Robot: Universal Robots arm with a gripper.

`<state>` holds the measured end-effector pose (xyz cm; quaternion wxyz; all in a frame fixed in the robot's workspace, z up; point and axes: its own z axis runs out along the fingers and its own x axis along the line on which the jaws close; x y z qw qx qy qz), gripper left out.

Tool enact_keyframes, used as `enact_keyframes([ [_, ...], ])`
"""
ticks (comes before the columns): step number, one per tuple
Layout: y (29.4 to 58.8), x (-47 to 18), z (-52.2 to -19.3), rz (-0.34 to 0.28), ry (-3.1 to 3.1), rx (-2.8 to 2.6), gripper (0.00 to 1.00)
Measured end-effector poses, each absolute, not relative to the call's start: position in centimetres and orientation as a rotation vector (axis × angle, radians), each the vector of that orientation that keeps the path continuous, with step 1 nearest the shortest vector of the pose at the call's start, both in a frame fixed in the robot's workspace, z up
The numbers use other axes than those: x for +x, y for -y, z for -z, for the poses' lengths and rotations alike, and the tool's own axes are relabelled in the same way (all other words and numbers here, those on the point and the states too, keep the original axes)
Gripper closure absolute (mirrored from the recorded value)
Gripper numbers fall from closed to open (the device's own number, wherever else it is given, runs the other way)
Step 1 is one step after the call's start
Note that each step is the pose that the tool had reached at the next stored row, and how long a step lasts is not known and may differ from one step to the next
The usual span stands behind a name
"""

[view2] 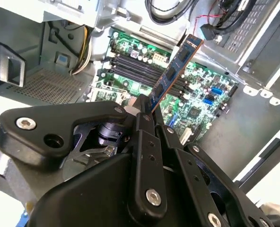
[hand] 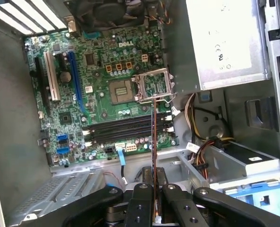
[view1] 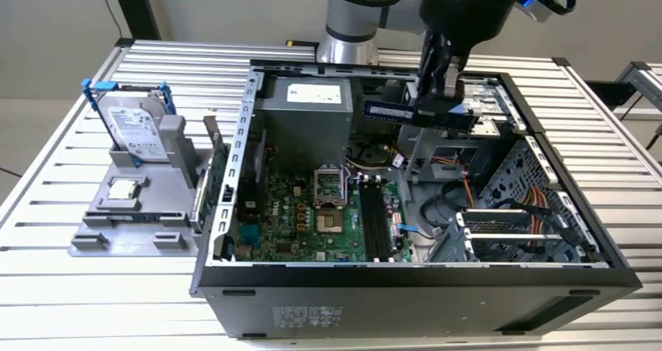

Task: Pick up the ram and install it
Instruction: 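Insert the ram into the slot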

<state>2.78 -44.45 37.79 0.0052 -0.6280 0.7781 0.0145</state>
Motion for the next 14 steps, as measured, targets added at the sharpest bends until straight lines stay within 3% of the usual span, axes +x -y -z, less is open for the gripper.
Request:
enact_keyframes([
  [14, 44.46, 2.78, -37.78, -0.044, -2.552, -1.811, 1.00],
])
